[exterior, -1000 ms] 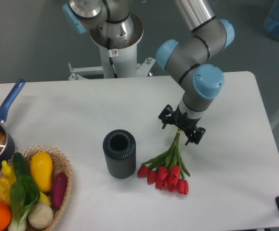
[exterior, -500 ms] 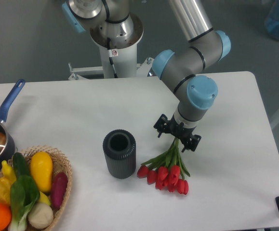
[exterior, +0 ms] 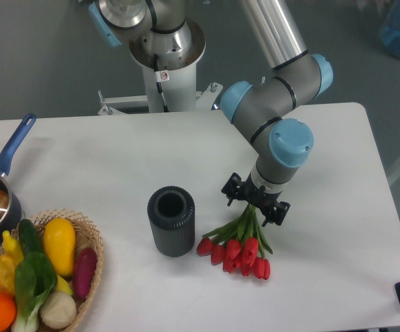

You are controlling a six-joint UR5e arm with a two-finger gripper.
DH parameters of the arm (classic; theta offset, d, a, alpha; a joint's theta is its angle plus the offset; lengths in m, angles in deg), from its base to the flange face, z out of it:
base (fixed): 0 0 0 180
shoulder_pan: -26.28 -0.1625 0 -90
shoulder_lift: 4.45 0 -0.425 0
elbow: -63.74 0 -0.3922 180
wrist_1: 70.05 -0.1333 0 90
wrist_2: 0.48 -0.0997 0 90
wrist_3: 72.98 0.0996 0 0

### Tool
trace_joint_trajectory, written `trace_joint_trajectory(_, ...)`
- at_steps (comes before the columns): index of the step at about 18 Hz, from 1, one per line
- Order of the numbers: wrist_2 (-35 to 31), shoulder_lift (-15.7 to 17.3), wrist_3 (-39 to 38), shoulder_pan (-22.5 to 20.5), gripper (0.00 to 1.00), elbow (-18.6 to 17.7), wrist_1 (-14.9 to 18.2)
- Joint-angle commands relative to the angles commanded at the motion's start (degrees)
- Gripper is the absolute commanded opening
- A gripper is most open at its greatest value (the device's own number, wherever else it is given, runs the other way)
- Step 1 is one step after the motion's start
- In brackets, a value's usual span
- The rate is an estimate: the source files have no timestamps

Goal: Pick up the flowers from the table
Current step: 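Close the gripper around the tulip stems just above the blooms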

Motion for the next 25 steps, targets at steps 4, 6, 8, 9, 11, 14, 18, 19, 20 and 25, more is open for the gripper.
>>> trace_joint_trajectory(4, -0.2, -0.1, -0.1, 0.4, 0.84, 0.1, -0.4)
trace_joint_trajectory(6, -0.2, -0.1, 0.0, 0.4, 0.82, 0.1, -0.5)
trace_joint_trajectory(8, -0.2, -0.1, 0.2, 0.5, 0.82, 0.1, -0.6)
trace_joint_trajectory(9, -0.2, -0.1, 0.3, 0.4, 0.81, 0.1, -0.6)
trace_joint_trajectory(11, -0.2, -0.1, 0.4, 0.4, 0.76, 0.1, -0.6)
trace_joint_trajectory(14, -0.3, -0.1, 0.6, 0.4, 0.73, 0.1, -0.7)
trace_joint_trajectory(18, -0.6, -0.1, 0.6, 0.4, 0.63, 0.1, -0.7)
trace_joint_trajectory(19, -1.3, -0.1, 0.6, 0.5, 0.63, 0.2, -0.7)
trace_joint_trajectory(20, -1.8, -0.1, 0.6, 0.5, 0.62, 0.2, -0.7)
trace_joint_trajectory(25, -1.8, -0.1, 0.5, 0.5, 0.47, 0.2, -0.7)
